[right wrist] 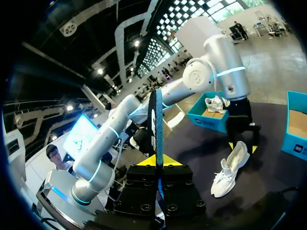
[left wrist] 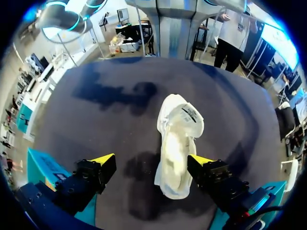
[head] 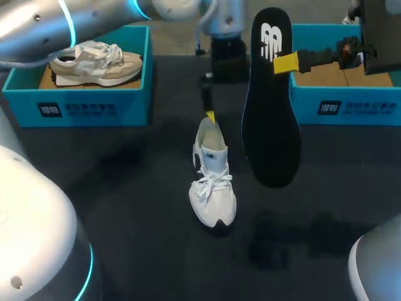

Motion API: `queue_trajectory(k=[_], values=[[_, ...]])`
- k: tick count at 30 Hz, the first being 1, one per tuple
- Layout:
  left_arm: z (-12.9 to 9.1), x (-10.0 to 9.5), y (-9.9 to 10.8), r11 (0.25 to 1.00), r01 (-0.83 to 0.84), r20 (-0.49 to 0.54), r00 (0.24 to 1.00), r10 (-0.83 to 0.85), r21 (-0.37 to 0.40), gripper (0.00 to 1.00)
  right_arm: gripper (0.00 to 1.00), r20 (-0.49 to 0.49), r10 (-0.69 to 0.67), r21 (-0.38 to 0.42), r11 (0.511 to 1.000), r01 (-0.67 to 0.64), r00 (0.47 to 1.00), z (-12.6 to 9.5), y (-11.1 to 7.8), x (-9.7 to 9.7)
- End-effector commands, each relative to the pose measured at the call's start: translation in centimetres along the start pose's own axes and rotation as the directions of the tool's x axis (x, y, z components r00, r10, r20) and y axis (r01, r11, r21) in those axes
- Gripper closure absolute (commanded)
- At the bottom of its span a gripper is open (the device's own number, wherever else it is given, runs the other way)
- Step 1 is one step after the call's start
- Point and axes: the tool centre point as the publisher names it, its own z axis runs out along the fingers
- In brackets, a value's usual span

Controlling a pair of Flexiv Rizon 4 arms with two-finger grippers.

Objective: Take the shoe out of the shoebox, open the shoe tongue, remove and reinsert the insole, then place the shoe into the shoebox

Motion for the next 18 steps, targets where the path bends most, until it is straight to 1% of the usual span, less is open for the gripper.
queue_trajectory(k=[1, 2, 5, 7, 18], values=[[-1.3, 1.1, -0.6, 0.999, -0.031, 0.218, 0.976, 0.032, -0.007, 0.0, 1.0, 0.0, 0.001, 0.004, 1.0, -0.001, 1.0, 0.4, 0.3, -0.1], [-1.8, 1.1, -0.8, 0.999, -0.053, 0.242, 0.969, 0.051, 0.005, 0.0, 1.0, 0.0, 0.001, 0.004, 1.0, -0.001, 1.0, 0.4, 0.3, -0.1], [-2.8, 1.1, -1.4, 0.994, -0.112, 0.289, 0.951, 0.107, 0.001, 0.0, 1.0, 0.0, 0.001, 0.004, 1.0, -0.001, 1.0, 0.4, 0.3, -0.1], [-3.4, 1.2, -2.0, 0.99, -0.142, 0.299, 0.944, 0.138, -0.006, 0.0, 1.0, 0.0, 0.001, 0.004, 1.0, -0.001, 1.0, 0.4, 0.3, -0.1], [-3.4, 1.2, -2.0, 0.99, -0.142, 0.299, 0.944, 0.138, -0.006, 0.0, 1.0, 0.0, 0.001, 0.004, 1.0, -0.001, 1.0, 0.4, 0.3, -0.1]])
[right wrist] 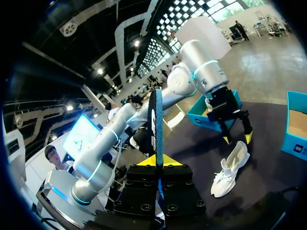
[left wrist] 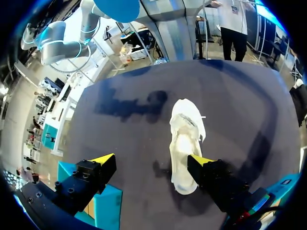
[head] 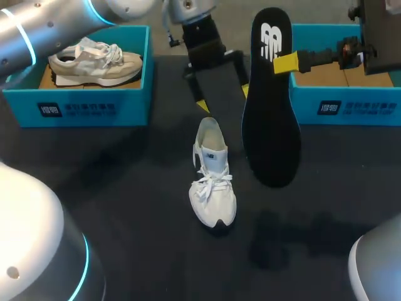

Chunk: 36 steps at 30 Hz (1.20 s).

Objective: Take the shoe out of the shoebox, open the shoe tongue, remove and reinsert the insole, then place the shoe into the shoebox

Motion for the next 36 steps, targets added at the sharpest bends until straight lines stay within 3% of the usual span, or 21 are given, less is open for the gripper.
queue_trajectory(k=[1, 8, 13, 21, 29, 36], values=[[0.1, 0.4, -0.2, 1.0, -0.002, 0.06, 0.998, 0.002, -0.004, 0.0, 1.0, 0.0, 0.001, 0.004, 1.0, -0.001, 1.0, 0.4, 0.3, -0.1], [0.1, 0.4, -0.2, 1.0, -0.002, 0.06, 0.998, 0.002, -0.004, 0.0, 1.0, 0.0, 0.001, 0.004, 1.0, -0.001, 1.0, 0.4, 0.3, -0.1], [-1.4, -0.7, -0.8, 0.999, -0.035, 0.167, 0.985, 0.042, -0.042, 0.0, 1.0, 0.0, 0.001, 0.004, 1.0, -0.001, 1.0, 0.4, 0.3, -0.1], [-4.1, -2.2, -1.7, 0.992, -0.058, 0.295, 0.951, 0.09, -0.116, 0.0, 1.0, -0.026, 0.008, -0.022, 1.0, -0.009, 1.0, 0.2, 3.2, -1.0], [-6.6, -2.9, -2.9, 0.978, -0.095, 0.459, 0.872, 0.171, -0.185, 0.0, 1.0, -0.101, 0.122, -0.03, 0.992, -0.125, 0.987, 0.3, 5.6, -2.3], [-7.3, -3.1, -3.5, 0.969, -0.126, 0.555, 0.8, 0.227, -0.214, 0.0, 1.0, -0.117, 0.227, 0.004, 0.974, -0.228, 0.967, 0.4, 6.9, -3.5]])
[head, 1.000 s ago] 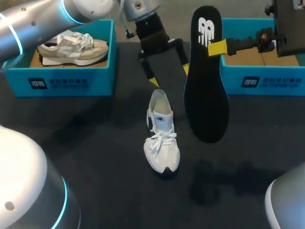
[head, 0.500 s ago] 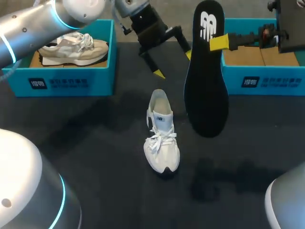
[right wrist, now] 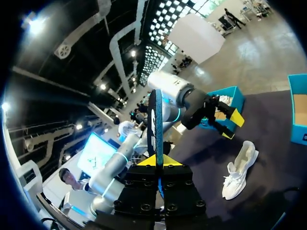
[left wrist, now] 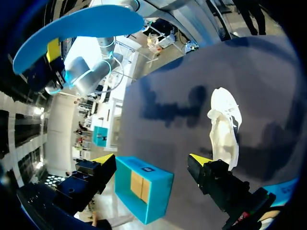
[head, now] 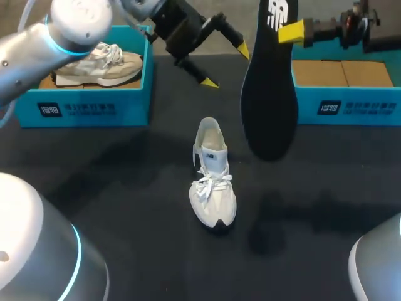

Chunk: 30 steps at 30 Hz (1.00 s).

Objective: Take the shoe out of the shoebox, open the shoe tongue, remove and reinsert the insole, then place the shoe into the shoebox

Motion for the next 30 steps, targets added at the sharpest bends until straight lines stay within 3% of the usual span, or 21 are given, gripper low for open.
queue_trajectory(k=[1, 11, 23, 30], values=[[-0.2, 0.7, -0.9, 0.999, -0.025, 0.164, 0.986, 0.029, -0.027, 0.0, 1.0, -0.011, 0.047, 0.036, 0.998, -0.047, 0.999, 1.0, 2.4, -0.8], [-1.3, -0.4, -2.4, 0.994, -0.109, 0.353, 0.93, 0.103, -0.003, 0.0, 1.0, -0.072, 0.195, 0.018, 0.981, -0.194, 0.978, 1.2, 4.2, -2.7], [-4.3, -1.4, -3.8, 0.981, -0.179, 0.487, 0.851, 0.195, -0.08, 0.0, 1.0, -0.058, 0.319, 0.071, 0.947, -0.315, 0.946, 0.9, 5.0, -5.6], [-5.9, -2.5, -5.3, 0.958, -0.249, 0.533, 0.796, 0.287, -0.143, 0.0, 1.0, -0.032, 0.456, 0.14, 0.883, -0.448, 0.889, 1.4, 4.9, -7.3]])
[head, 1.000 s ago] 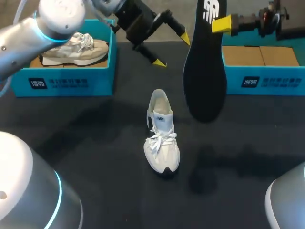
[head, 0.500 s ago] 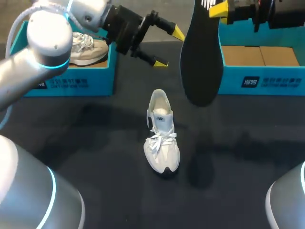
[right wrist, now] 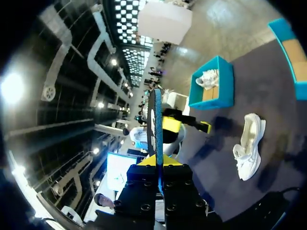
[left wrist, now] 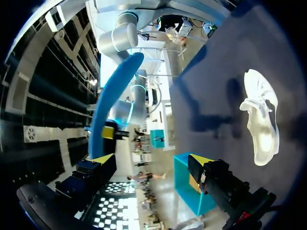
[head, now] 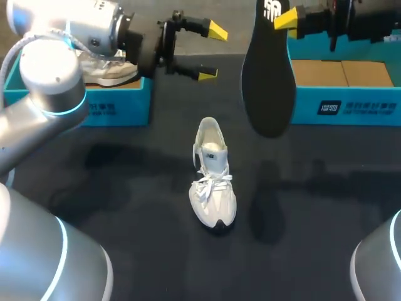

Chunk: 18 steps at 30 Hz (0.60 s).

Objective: Take the shoe out of the shoebox, open the shoe tongue, remove and reinsert the insole, then place the shoe into the shoebox

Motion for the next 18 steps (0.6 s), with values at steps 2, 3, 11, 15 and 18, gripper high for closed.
queue_trajectory(k=[2, 3, 11, 15, 18], values=[[-0.6, -0.7, -1.5, 0.999, -0.039, 0.07, 0.997, 0.041, -0.025, 0.0, 1.0, 0.021, 0.087, 0.058, 0.994, -0.088, 0.996, 0.9, 1.6, -0.9], [-0.6, -0.8, -1.6, 0.998, -0.053, 0.074, 0.996, 0.055, -0.031, 0.0, 1.0, 0.023, 0.098, 0.056, 0.994, -0.099, 0.995, 1.1, 1.9, -1.2], [-0.9, -1.9, -2.6, 0.991, -0.117, 0.131, 0.984, 0.124, -0.057, 0.0, 1.0, 0.055, 0.15, 0.071, 0.986, -0.154, 0.987, 3.0, 4.1, -2.5], [-1.0, -2.4, -3.3, 0.987, -0.148, 0.135, 0.979, 0.155, -0.061, 0.0, 1.0, 0.059, 0.206, 0.102, 0.972, -0.211, 0.977, 4.1, 4.9, -3.4], [-1.0, -2.5, -3.5, 0.985, -0.16, 0.134, 0.977, 0.167, -0.061, 0.0, 1.0, 0.078, 0.235, 0.113, 0.964, -0.242, 0.969, 4.7, 5.4, -3.8]])
